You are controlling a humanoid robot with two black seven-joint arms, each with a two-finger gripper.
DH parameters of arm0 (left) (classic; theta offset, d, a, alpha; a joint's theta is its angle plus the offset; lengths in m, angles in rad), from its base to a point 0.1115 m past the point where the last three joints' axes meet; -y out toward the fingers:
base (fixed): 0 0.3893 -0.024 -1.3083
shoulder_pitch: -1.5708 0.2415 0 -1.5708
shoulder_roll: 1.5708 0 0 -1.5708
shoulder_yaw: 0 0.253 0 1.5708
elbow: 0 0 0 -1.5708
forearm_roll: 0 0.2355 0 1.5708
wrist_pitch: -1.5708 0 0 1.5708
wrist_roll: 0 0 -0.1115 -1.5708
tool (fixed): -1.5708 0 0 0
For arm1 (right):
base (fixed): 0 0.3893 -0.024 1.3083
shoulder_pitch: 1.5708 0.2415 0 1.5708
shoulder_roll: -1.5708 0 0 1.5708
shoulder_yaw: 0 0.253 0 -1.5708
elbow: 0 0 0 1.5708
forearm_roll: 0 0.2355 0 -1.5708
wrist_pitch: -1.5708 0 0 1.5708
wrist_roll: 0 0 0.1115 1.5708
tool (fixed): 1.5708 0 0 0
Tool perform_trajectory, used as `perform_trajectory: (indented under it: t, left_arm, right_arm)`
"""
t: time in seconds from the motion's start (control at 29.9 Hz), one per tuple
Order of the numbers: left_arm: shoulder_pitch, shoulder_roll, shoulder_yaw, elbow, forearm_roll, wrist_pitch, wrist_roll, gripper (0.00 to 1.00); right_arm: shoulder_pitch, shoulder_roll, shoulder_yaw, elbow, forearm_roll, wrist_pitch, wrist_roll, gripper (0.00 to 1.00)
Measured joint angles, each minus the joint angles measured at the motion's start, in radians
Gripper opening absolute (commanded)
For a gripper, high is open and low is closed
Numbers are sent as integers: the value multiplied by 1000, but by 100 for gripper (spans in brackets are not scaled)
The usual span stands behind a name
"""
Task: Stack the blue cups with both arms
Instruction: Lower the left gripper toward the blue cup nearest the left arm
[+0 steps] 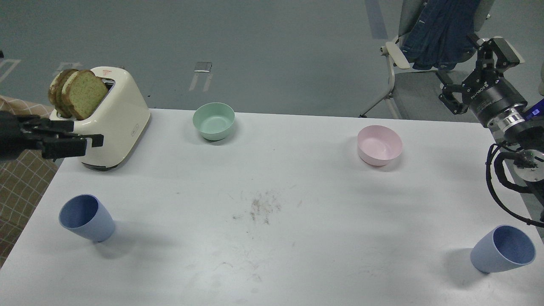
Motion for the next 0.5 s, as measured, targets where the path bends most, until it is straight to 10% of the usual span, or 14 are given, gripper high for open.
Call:
perform_trajectory:
  t: [0.5]
  left_arm:
    - [1,-21,283,68,58,195,0,89]
  right_arm:
    - [-1,1,0,5,-3,0,0,100]
